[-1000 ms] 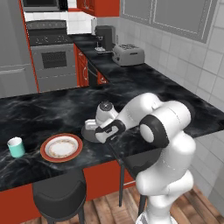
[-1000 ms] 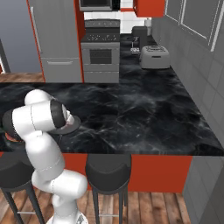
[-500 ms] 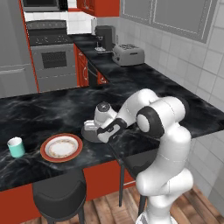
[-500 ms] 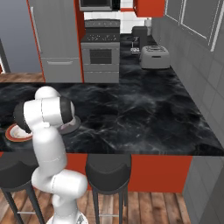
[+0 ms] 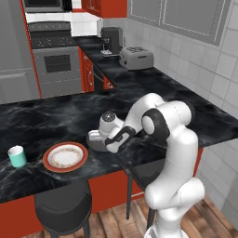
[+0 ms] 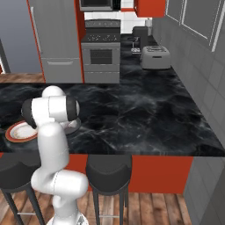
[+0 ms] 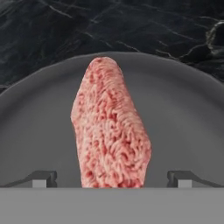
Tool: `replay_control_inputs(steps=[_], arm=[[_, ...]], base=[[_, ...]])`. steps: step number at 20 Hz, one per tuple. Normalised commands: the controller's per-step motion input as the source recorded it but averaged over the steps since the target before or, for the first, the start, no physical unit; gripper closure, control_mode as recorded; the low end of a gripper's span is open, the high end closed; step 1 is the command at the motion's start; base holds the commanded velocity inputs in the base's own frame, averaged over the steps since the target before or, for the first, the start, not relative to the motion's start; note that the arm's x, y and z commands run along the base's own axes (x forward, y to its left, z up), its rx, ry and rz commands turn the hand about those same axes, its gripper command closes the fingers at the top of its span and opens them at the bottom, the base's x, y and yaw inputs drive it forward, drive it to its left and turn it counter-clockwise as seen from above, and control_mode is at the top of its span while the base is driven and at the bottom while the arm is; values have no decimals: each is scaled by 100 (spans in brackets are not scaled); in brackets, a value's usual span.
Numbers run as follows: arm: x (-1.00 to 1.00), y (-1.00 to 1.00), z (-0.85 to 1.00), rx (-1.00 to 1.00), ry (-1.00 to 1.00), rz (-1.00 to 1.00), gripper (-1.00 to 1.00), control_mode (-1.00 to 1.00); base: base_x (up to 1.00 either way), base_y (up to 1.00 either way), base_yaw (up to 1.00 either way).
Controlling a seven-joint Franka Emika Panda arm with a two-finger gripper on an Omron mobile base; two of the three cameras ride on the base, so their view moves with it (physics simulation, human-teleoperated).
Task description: Pick up the pan with the steak in it and place it on the dining table. Then place the steak on the plate.
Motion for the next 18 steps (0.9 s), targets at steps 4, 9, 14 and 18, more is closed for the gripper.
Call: replay_control_inputs(steps=[4, 9, 14, 18], arm=[[7, 2, -14, 0, 0, 0, -100, -100], [3, 1, -8, 0, 0, 0, -100, -100], [0, 0, 0, 0, 0, 0, 100, -100], [0, 0, 2, 0, 0, 0, 100, -100]], base=[[0, 0, 0], [0, 0, 0], [0, 0, 0], [0, 0, 0]])
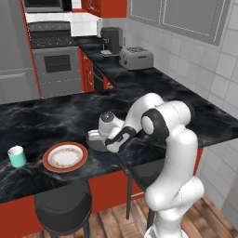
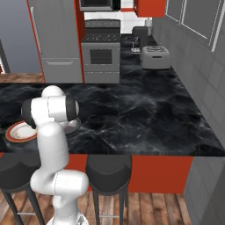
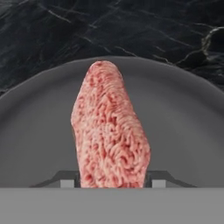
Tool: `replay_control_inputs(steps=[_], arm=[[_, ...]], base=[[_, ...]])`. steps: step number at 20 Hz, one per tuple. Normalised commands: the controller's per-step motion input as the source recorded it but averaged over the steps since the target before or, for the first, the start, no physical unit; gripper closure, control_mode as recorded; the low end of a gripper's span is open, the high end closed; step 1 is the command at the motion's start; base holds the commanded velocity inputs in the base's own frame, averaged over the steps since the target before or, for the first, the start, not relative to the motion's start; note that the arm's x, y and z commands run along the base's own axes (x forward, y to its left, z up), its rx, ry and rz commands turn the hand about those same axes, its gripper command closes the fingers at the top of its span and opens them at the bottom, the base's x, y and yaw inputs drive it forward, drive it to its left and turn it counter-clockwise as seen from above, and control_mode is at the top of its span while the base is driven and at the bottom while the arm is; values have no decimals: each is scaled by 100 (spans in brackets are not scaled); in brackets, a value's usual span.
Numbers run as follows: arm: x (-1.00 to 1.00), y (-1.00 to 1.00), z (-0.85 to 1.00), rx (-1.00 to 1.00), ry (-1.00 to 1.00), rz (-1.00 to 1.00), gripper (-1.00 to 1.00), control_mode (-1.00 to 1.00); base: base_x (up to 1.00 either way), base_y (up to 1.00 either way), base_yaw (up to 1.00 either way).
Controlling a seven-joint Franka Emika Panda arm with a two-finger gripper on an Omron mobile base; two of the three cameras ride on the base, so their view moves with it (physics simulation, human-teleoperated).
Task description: Pick up the pan with the steak in it and place it on the dining table. Then place the steak on the plate.
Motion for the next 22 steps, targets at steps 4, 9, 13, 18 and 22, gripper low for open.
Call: replay_control_inputs(steps=[4, 9, 13, 18, 22], arm=[[0, 4, 16, 0, 0, -1, 100, -100], [-2, 5, 44, 0, 0, -1, 100, -100], [-24, 16, 66, 0, 0, 4, 100, -100], [-56, 16, 60, 0, 0, 11, 100, -100], [-67, 13, 58, 0, 0, 13, 100, -100]], base=[[0, 0, 0], [0, 0, 0], [0, 0, 0], [0, 0, 0], [0, 0, 0]])
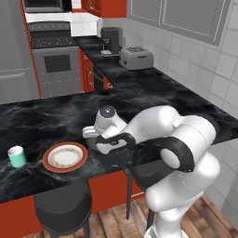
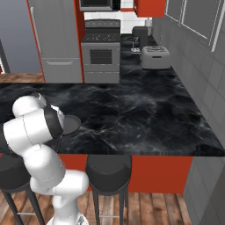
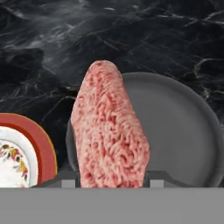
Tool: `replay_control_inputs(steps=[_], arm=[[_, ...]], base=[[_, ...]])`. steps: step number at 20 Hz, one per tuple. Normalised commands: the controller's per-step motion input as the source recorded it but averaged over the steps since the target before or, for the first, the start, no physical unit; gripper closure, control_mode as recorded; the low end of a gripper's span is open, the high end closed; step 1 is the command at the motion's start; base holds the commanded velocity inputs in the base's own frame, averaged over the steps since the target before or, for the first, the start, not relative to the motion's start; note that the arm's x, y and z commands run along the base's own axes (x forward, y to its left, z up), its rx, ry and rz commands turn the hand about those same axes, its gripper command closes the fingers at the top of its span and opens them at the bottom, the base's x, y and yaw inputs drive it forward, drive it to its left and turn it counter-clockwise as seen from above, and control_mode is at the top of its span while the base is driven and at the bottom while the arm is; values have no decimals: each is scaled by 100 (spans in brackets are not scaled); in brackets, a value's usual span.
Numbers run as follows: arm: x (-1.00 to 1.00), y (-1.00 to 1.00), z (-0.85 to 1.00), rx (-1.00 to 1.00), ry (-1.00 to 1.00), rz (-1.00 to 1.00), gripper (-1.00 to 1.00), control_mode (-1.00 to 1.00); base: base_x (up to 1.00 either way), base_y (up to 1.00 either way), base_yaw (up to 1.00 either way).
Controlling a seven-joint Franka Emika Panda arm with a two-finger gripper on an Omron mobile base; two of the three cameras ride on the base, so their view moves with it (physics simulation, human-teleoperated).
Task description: Pick up the pan with the steak in it and place it on the dining table. Then place the steak on the plate.
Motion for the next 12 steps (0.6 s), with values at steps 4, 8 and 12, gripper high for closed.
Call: replay_control_inputs(steps=[4, 8, 12], arm=[[-53, 13, 60, 3, -1, 14, 100, -100], [-29, 40, 53, 1, 0, 13, 100, -100], [-45, 48, 24, 0, 0, 16, 100, -100]], base=[[0, 0, 0], [0, 0, 0], [0, 0, 0]])
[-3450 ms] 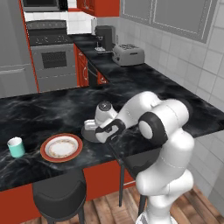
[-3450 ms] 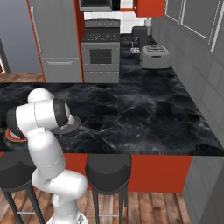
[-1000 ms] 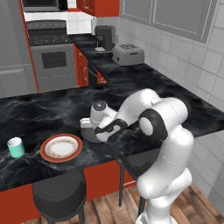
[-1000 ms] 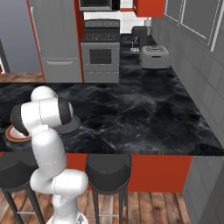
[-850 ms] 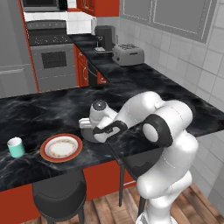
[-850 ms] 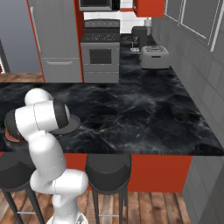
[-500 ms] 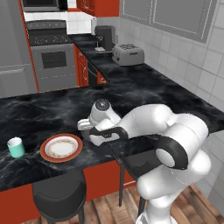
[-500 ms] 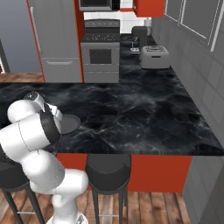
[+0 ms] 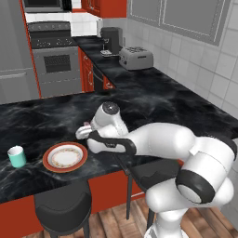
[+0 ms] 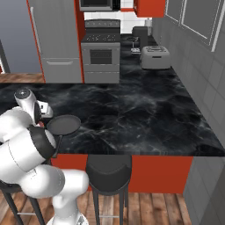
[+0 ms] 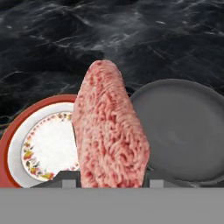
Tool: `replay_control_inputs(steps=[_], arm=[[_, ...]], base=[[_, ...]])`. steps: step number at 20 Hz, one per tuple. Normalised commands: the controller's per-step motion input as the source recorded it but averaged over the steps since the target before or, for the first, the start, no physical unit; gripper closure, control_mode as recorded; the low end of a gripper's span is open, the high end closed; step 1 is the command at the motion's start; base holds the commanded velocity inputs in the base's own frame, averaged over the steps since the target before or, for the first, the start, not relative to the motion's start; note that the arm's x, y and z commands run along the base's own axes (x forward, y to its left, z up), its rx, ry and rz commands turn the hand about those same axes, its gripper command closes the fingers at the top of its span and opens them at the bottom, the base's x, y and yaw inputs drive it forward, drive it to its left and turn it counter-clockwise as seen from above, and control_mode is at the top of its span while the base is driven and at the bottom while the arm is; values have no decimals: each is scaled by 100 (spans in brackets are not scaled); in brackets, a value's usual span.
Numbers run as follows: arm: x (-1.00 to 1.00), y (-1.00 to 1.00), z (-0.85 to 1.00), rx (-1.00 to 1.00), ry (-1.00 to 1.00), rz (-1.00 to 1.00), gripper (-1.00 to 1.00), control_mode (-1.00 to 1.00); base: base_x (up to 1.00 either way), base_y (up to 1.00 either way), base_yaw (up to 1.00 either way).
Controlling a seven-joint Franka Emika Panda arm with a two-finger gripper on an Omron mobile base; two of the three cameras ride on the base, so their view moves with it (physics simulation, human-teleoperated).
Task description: Pick up the pan with the steak in it and place it on the dining table. Then place the steak on the plate.
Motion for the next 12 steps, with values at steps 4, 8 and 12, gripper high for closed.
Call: replay_control_inputs(steps=[4, 8, 12], arm=[[-46, 58, 4, 0, -1, 15, 100, -100], [-12, 23, 0, 0, -1, 5, 100, -100], [0, 0, 0, 0, 0, 0, 100, -100]], base=[[0, 0, 0], [0, 0, 0], [0, 0, 0]])
